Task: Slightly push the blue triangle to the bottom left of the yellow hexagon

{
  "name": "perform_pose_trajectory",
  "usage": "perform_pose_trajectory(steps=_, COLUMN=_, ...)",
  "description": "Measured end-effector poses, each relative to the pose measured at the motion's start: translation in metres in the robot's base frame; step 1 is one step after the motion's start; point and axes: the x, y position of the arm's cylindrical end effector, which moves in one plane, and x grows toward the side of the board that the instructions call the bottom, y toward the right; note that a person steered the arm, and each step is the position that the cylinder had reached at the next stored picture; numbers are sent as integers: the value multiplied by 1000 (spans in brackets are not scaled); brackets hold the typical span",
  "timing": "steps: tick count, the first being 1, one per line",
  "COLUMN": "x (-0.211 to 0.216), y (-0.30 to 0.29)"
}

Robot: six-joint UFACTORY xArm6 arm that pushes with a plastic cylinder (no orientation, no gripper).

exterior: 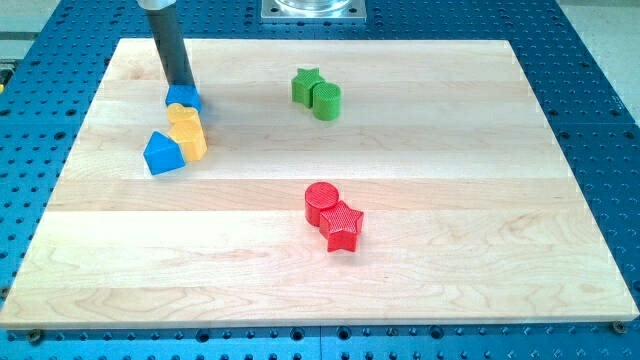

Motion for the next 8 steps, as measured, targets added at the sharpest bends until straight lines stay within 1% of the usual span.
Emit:
perform_pose_trajectory(steps=1, x=5, y=-3)
perform_pose_trajectory(steps=2, x=-9, y=-3)
perform_pose_trajectory(steps=3, x=14, y=-38)
perform_pose_trajectory(steps=4, x=107, y=-60)
perform_pose_trajectory(steps=5, x=128, y=-32)
perform_pose_trajectory(steps=6, x=144, y=-24)
perform_pose_trajectory(steps=7, x=179, y=1)
perform_pose_trajectory(steps=8, x=188, y=50)
